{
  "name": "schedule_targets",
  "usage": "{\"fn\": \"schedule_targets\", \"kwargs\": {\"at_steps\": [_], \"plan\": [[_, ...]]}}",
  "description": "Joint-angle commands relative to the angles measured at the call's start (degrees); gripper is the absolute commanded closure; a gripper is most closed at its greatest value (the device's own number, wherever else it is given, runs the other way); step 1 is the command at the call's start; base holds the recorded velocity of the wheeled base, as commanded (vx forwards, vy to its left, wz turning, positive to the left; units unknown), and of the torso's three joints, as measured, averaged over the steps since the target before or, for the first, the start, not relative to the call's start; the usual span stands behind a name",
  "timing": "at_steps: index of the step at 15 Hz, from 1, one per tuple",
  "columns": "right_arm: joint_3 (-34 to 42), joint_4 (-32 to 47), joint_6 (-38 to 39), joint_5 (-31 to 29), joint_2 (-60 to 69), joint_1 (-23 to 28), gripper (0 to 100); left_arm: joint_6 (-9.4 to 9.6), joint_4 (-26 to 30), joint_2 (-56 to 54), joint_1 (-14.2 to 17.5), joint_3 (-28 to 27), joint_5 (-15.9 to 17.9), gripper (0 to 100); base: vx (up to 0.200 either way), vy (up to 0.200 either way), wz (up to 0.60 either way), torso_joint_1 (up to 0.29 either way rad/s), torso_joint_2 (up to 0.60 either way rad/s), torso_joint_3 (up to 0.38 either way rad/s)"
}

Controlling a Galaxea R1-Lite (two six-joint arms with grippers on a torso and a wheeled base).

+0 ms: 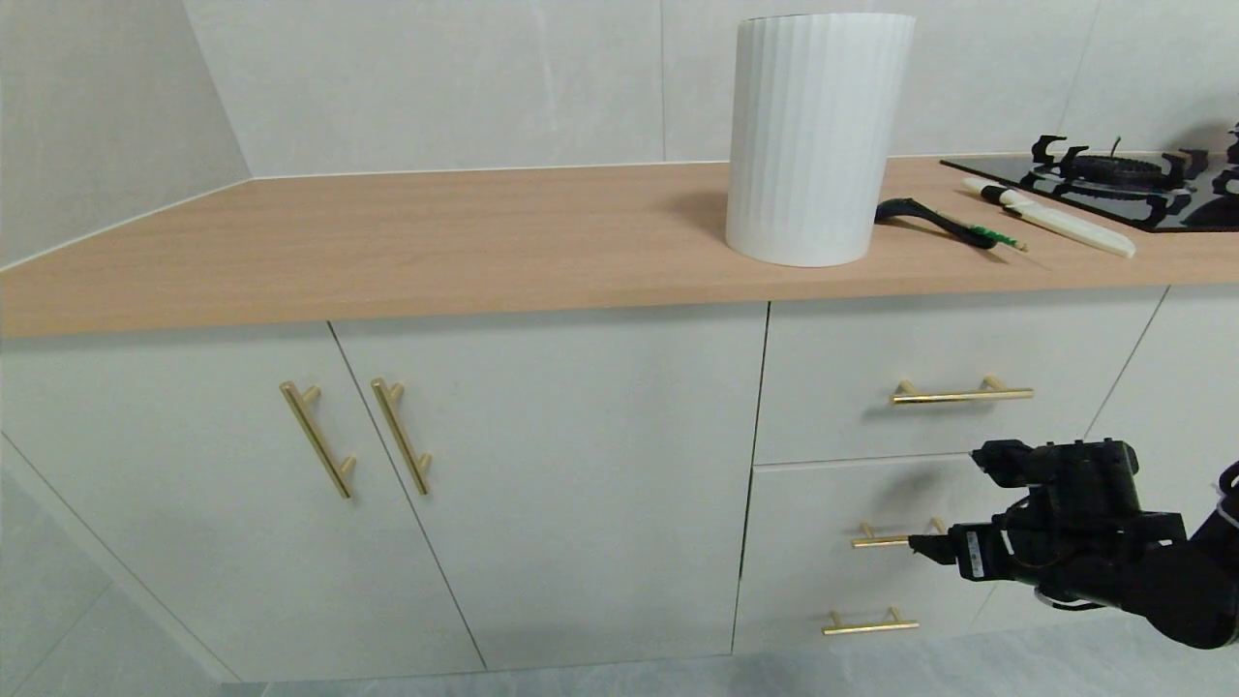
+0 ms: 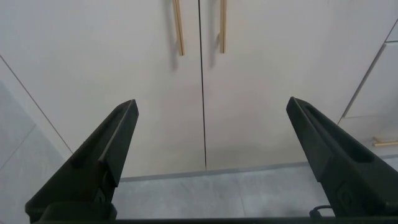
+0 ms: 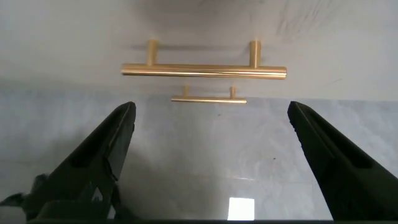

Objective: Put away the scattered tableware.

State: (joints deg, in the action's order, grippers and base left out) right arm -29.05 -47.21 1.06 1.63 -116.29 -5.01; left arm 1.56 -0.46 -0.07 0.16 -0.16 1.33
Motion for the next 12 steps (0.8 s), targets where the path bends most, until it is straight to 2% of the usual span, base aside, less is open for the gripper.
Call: {"fn": "schedule_targets", "kwargs": {"at_steps": [1, 4, 9, 12], "plan": [[0.22, -2.62, -0.18, -1.11, -3.25, 0.0, 0, 0.02, -0.06, 0.07, 0.02, -0.02, -0.01, 0, 0.0, 0.0, 0.0, 0.0, 0.0, 0.0], [0.4, -7.01, -0.18, -2.16, -5.53, 0.0, 0, 0.02, -0.06, 0.07, 0.02, -0.02, -0.01, 0, 0.0, 0.0, 0.0, 0.0, 0.0, 0.0], [0.57, -18.88, -1.15, -7.08, -12.74, -0.09, 0, 0.02, 0.02, 0.07, 0.02, -0.02, -0.01, 0, 0.0, 0.0, 0.0, 0.0, 0.0, 0.0], [0.31, -19.49, -1.06, -7.26, -13.53, -0.09, 0, 0.02, -0.06, 0.07, 0.02, -0.02, -0.01, 0, 0.0, 0.0, 0.0, 0.0, 0.0, 0.0]]}}
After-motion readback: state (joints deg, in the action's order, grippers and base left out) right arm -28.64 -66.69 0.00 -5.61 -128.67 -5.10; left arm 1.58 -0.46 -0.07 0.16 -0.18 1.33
